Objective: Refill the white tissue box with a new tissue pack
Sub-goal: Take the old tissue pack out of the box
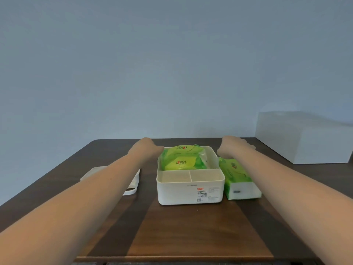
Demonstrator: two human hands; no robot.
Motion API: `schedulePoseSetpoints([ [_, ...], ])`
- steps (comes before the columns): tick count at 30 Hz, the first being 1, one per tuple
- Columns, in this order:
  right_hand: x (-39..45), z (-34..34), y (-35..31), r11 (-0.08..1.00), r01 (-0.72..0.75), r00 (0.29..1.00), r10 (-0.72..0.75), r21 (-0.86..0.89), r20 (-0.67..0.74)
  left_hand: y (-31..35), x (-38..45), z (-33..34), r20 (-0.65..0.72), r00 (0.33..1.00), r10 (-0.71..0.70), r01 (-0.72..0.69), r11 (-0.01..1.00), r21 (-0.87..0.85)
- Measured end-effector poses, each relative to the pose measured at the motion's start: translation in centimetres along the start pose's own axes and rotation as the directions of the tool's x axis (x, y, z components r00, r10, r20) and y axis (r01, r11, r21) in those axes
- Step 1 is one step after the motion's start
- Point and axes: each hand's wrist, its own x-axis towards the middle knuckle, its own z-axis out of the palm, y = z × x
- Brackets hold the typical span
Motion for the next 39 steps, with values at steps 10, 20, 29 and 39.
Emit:
schedulePoseSetpoints([
  [10, 0.8, 2.3, 1.4, 0.988, 0.055, 0.974, -0.021, -0.144, 0.224, 1.9, -0.7, 1.0, 0.052, 0.998, -0.017, 0.004, 0.971, 0.237],
  [20, 1.7, 2.5, 2.1, 0.99, 0.046, 0.959, -0.007, -0.13, 0.282, 1.9, -0.8, 0.9, -0.008, 0.967, 0.255, -0.25, 0.954, 0.163],
  [29, 2.5, 4.4, 2.5, 0.993, -0.006, 0.965, 0.036, -0.114, 0.259, 2.0, -1.3, 1.9, 0.024, 0.969, 0.246, -0.244, 0.935, 0.257],
  [39, 3.2, 3.5, 3.0, 0.996, -0.076, 0.989, 0.08, -0.037, 0.127, 3.1, -1.4, -1.1, -0.363, 0.897, 0.253, -0.268, 0.963, 0.011],
])
